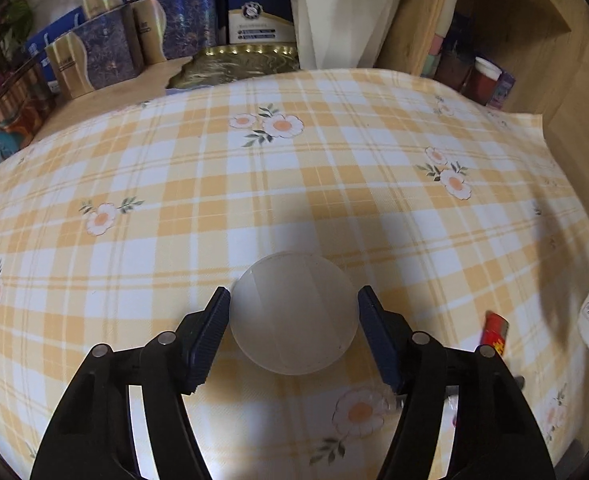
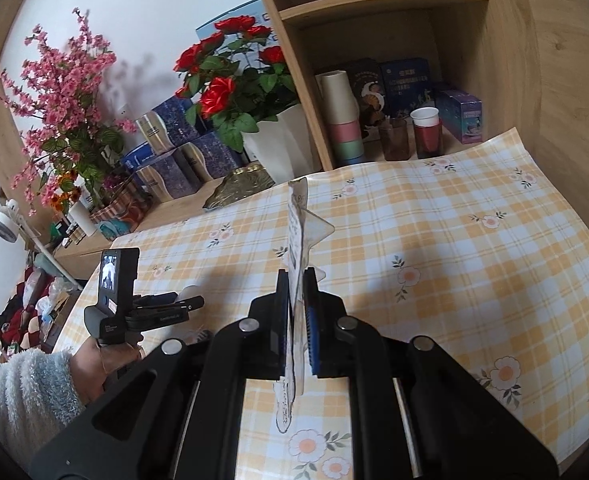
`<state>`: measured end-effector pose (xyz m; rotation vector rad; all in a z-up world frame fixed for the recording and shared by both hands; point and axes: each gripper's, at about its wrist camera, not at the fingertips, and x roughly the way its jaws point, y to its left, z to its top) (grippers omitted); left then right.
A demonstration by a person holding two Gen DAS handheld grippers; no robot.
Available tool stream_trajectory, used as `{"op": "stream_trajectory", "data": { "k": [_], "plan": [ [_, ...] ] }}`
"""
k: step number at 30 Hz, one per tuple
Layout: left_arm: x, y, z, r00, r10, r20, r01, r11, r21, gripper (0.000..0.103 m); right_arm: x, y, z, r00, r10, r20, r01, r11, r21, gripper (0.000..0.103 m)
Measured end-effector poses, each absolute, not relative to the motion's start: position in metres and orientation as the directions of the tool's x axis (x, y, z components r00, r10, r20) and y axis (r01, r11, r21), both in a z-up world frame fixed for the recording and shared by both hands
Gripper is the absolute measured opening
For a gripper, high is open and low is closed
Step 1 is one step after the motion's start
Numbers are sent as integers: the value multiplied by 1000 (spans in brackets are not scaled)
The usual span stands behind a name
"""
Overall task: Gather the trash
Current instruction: 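Lift the clear lid and paper packet off the table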
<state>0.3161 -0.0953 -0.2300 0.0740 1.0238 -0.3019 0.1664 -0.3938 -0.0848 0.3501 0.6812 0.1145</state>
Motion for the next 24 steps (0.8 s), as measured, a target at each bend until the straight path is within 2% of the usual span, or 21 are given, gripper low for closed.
{"op": "stream_trajectory", "data": {
  "k": [9,17,24],
  "plan": [
    [251,-73,-188,505,-296,-811,334,933,-133,64,140,-359,-70,761,279,-585,-59,929,366,12],
    [152,-46,-151,521,-393,-757,382,901,-205,64,100,-324,-62,730,346,-589,-115,912,394,12],
    [69,-15,-129,553,-423,-718,381,895,-234,64,48,-283,-65,683,398,-613,-188,906,380,12]
  ]
}}
